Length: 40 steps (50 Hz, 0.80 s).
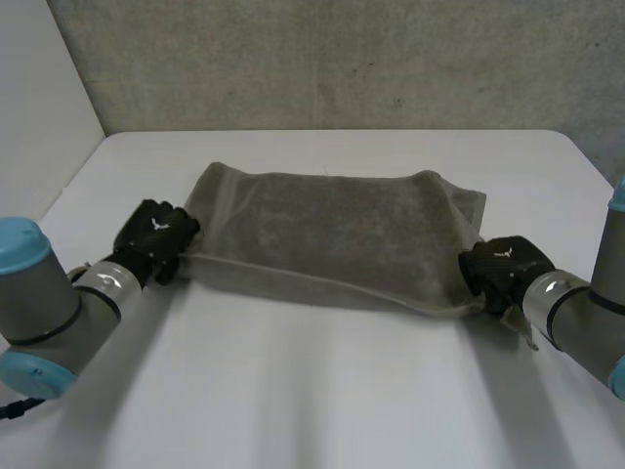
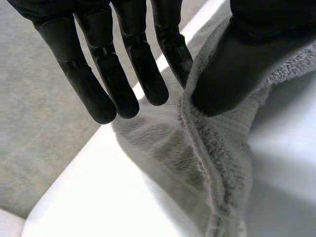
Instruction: Fold the towel.
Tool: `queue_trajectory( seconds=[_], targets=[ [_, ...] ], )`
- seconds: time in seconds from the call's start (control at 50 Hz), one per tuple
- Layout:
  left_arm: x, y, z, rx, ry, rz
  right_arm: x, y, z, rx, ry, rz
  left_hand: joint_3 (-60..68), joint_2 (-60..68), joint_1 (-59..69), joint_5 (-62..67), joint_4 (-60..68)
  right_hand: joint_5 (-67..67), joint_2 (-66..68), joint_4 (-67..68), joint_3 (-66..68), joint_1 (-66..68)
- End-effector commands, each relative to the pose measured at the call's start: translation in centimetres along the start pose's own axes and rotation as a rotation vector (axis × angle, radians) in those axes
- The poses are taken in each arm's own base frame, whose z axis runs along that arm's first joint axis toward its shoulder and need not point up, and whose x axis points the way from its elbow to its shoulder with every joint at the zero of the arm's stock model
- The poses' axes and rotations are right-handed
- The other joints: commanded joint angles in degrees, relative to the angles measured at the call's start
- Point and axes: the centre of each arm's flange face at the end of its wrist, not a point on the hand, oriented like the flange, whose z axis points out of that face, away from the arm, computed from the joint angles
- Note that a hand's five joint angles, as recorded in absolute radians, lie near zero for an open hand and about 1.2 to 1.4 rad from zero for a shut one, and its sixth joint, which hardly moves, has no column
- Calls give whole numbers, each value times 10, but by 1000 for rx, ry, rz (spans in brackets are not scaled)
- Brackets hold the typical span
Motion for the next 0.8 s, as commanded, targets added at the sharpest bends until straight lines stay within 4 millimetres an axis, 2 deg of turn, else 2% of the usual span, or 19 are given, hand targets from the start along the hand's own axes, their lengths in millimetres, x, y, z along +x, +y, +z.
queue_trajectory(
  seconds=[0.02,0.14,0.34,0.5,0.6,0.68,0.8],
  targets=[
    [-25,-2,3,11,-64,-87,0,12,-4,-35,-5,17,13,22,23,19,22,-4,-21,-17,-18,-10],
    [-27,-3,3,18,-66,-173,-1,19,-4,-35,6,21,13,22,23,19,22,-6,-22,-19,-19,-12],
    [-21,-5,0,19,-48,-189,-2,24,-4,4,32,17,13,22,23,19,22,1,-15,-12,-13,-5],
    [-17,-5,-2,5,-32,-198,-6,25,-7,-4,14,15,13,22,23,19,22,-82,-98,-94,-95,-88],
    [-17,-6,-4,-3,-28,-200,-6,24,-20,16,22,9,13,22,23,19,22,-82,-98,-94,-95,-88],
    [-18,-7,-3,0,-28,-199,-15,36,-25,7,-24,8,13,22,23,19,22,-107,-123,-120,-120,-113],
    [-16,-7,-4,0,-24,-200,0,45,-26,54,13,2,13,22,23,19,22,-105,-121,-118,-119,-111]
  ],
)
